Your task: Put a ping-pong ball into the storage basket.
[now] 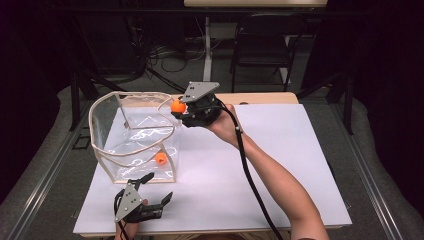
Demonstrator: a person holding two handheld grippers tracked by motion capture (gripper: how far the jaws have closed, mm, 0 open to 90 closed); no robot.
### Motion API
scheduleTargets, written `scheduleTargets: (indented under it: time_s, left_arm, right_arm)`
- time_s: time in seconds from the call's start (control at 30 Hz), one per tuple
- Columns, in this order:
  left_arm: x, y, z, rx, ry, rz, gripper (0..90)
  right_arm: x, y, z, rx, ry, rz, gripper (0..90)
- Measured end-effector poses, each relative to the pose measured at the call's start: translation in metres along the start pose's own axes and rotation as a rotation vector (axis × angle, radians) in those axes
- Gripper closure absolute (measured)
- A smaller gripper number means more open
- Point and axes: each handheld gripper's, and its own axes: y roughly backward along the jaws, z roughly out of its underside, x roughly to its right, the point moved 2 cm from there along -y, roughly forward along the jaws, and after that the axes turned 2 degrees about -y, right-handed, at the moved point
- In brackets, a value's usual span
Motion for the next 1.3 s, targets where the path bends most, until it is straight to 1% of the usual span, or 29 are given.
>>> scheduleTargets:
  time_s: [0.1,0.27,0.37,0.43,0.53,0.63,0.97,1.17,1.3]
  left_arm:
    - [0.0,0.0,0.0,0.001,-0.001,0.0,15.8]
    - [0.0,0.0,0.0,-0.001,-0.002,0.002,15.8]
    - [0.0,-0.001,0.0,0.0,0.004,0.0,15.8]
    - [0.0,0.0,0.0,-0.002,-0.002,0.002,15.8]
    - [0.0,0.0,0.0,-0.003,-0.001,0.003,15.8]
    - [0.0,0.0,0.0,-0.002,-0.003,-0.001,15.8]
    - [0.0,0.0,0.0,0.0,0.001,0.004,15.8]
    - [0.0,0.0,0.0,-0.001,0.001,0.002,15.8]
    - [0.0,0.0,0.0,-0.001,0.0,0.0,15.8]
  right_arm:
    - [0.0,-0.002,-0.001,-0.01,0.003,-0.004,50.7]
    - [0.002,-0.005,-0.002,-0.01,-0.003,-0.009,50.7]
    - [0.003,-0.007,-0.004,-0.009,-0.006,-0.009,50.7]
    - [0.003,-0.008,-0.005,-0.012,-0.007,-0.011,50.7]
    - [0.002,-0.01,-0.007,-0.022,0.002,-0.014,50.7]
    - [0.0,-0.011,-0.01,-0.021,0.01,-0.018,50.7]
    - [-0.002,-0.017,-0.017,-0.033,0.018,-0.032,50.7]
    - [-0.003,-0.022,-0.023,-0.054,0.031,-0.037,50.7]
    - [-0.005,-0.026,-0.026,-0.061,0.031,-0.042,50.7]
